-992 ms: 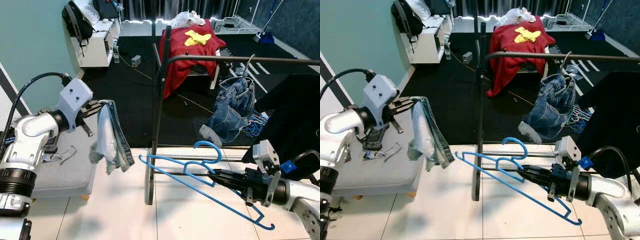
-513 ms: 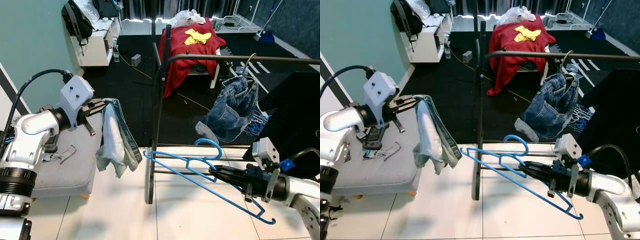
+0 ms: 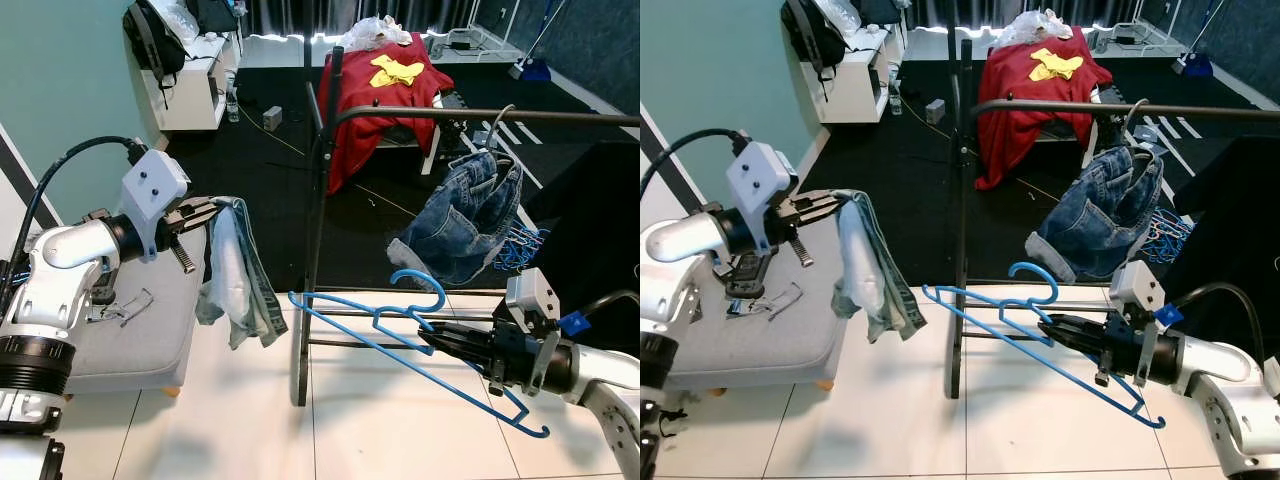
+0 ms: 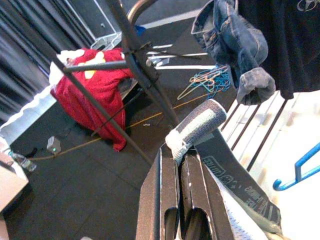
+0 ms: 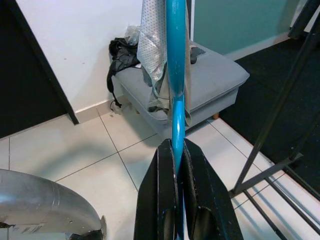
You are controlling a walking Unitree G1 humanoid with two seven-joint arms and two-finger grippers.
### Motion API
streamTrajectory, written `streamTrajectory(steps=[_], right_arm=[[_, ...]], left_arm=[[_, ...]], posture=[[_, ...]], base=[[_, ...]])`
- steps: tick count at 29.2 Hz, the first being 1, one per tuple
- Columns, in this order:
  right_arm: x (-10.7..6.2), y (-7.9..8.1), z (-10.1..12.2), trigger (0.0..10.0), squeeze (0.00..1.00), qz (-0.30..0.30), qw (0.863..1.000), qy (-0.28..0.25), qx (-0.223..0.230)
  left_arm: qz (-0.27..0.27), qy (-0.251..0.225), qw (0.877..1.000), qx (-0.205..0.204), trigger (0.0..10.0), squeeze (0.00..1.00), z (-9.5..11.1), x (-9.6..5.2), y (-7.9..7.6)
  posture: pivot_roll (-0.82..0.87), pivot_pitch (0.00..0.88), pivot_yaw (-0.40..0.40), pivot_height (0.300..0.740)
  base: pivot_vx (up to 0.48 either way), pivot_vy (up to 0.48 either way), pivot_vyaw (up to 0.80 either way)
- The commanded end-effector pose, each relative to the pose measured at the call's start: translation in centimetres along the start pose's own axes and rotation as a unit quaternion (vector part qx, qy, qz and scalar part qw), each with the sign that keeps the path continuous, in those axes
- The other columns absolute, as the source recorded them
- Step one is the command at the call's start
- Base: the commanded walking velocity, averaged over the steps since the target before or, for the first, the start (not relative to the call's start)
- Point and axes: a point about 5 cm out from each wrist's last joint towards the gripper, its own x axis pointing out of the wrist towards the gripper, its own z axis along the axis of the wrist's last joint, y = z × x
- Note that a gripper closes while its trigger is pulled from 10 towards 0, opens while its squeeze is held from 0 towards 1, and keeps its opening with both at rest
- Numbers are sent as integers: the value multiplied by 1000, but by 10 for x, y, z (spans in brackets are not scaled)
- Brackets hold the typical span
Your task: Hang hanger
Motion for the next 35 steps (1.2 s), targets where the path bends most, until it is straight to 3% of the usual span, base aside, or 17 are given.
streamTrajectory(steps=[1, 9, 16, 25, 35], right_arm=[[4, 2, -3, 10000, 0, 11, 1000, 3, -2], [20, 8, -12, 10000, 0, 34, 999, 1, 9], [22, 6, -11, 10000, 0, 30, 1000, -4, 2], [-7, -13, 0, 10000, 0, -42, 999, 1, -27], [-1, -20, 0, 10000, 0, -66, 997, -5, -49]], left_arm=[[-13, -3, 1000, -8, 10000, 0, -1, 1, -6], [-31, -47, 998, -17, 10000, 0, 17, 14, -16], [-41, -51, 998, -16, 10000, 0, 20, 18, -20], [-40, -22, 999, -4, 10000, 0, 14, 13, -20], [-51, -51, 997, -13, 10000, 0, 25, 16, -23]], posture=[[-70, 93, 24, 740], [-66, 84, 28, 740], [-66, 85, 26, 740], [-61, 87, 29, 740], [-54, 91, 24, 740]], base=[[0, 0, 0], [0, 0, 0], [0, 0, 0], [0, 0, 0], [0, 0, 0]])
